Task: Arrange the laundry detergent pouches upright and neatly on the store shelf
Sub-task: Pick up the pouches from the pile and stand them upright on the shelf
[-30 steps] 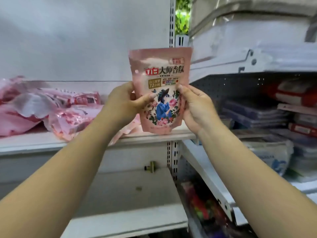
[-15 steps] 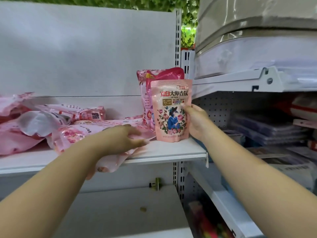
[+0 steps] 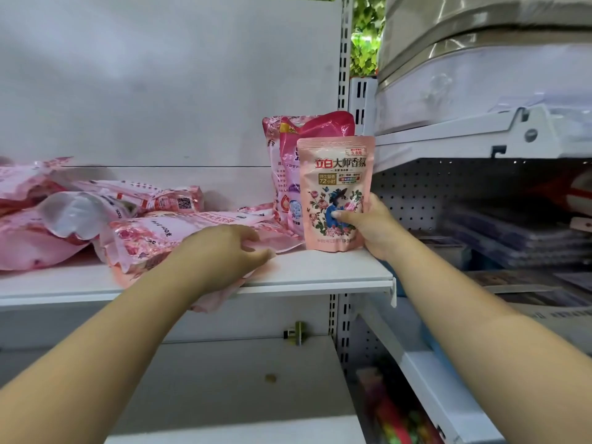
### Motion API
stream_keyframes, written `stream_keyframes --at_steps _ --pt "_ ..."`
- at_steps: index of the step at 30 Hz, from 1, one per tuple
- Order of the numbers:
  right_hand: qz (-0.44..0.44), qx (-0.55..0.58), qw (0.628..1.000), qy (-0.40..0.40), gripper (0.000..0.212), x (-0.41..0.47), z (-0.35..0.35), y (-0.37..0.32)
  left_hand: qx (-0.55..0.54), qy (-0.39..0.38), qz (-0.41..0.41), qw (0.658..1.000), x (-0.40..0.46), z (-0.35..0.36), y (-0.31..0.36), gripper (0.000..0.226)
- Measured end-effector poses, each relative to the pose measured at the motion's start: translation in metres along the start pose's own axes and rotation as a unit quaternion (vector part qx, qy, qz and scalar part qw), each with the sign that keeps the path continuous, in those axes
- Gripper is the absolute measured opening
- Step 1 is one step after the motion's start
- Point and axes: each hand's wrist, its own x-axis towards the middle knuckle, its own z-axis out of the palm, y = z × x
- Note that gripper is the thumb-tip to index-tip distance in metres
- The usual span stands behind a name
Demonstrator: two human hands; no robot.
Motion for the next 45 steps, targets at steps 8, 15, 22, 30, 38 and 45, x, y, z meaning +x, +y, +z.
stream_keyframes --at_steps 8,15,22,30,38,45 --pt "0.012 -0.012 0.999 -0.051 0.030 -0.002 -0.003 -0.004 -0.007 0.012 -0.006 1.000 0.000 0.001 -0.001 0.036" --pt "0.030 -0.032 0.997 -0.057 0.044 0.004 0.005 -0.002 -0.022 0.018 -0.004 1.000 -0.001 0.001 -0.002 0.032" --pt "0.044 -0.172 0.984 -0.031 0.058 -0.009 0.000 -0.007 -0.081 0.000 0.022 0.996 -0.001 -0.009 -0.002 0.023" --pt "-0.004 -0.255 0.967 0.006 0.052 -0.034 -0.004 -0.020 0.057 0.068 -0.010 0.996 0.007 -0.047 -0.044 0.044" --pt "-0.074 -0.362 0.929 0.031 0.064 -0.080 0.027 -0.028 0.133 0.030 -0.063 0.989 -0.005 -0.036 -0.061 0.044" --pt "-0.020 -0.305 0.947 -0.096 0.063 -0.093 0.075 -0.036 -0.005 0.185 -0.050 0.982 -0.042 -0.044 -0.055 0.026"
